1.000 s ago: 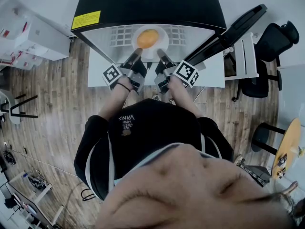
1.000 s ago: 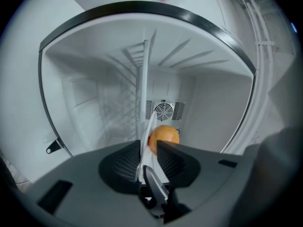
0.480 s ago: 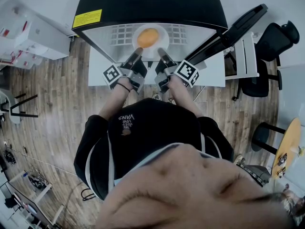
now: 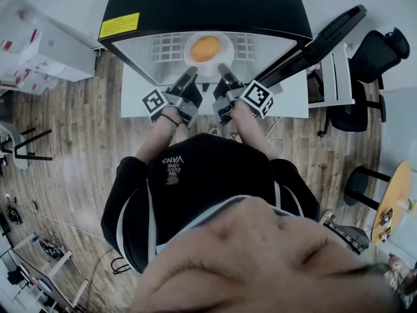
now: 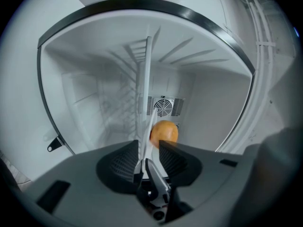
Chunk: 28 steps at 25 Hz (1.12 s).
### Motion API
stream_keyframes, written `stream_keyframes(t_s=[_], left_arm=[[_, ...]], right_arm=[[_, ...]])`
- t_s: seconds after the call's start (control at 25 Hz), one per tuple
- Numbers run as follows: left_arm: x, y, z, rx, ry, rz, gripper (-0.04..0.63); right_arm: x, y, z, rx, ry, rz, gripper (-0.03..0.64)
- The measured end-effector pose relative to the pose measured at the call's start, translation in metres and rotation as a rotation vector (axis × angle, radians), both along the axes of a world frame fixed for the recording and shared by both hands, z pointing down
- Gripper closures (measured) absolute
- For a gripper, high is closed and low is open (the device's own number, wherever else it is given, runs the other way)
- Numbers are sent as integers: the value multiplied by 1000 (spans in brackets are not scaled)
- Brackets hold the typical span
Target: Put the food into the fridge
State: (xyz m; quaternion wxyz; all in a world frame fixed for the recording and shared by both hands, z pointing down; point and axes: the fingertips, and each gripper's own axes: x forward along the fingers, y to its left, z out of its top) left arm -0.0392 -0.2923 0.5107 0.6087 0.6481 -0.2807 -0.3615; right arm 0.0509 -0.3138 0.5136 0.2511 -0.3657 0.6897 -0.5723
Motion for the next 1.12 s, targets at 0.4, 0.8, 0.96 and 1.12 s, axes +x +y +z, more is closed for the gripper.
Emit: stream_keyframes(t_s=[0.4,0.8,0.96,1.12], left_arm=[[2,2,0,-3,-2,-1,529],[-3,-7,2,-24,10,-17,548],[-4,-10,1,-31,20,-22,549],[-5,-14,-1,-27,24,-27,554]], right_arm=[[-1,-6,0,-26,-23,7,597],[-4,-14,-2,-22,-27,-1,597],[-5,-13,-2,-28,-29,-4,597],[-5,-14,-4,-15,-34,-10,597]])
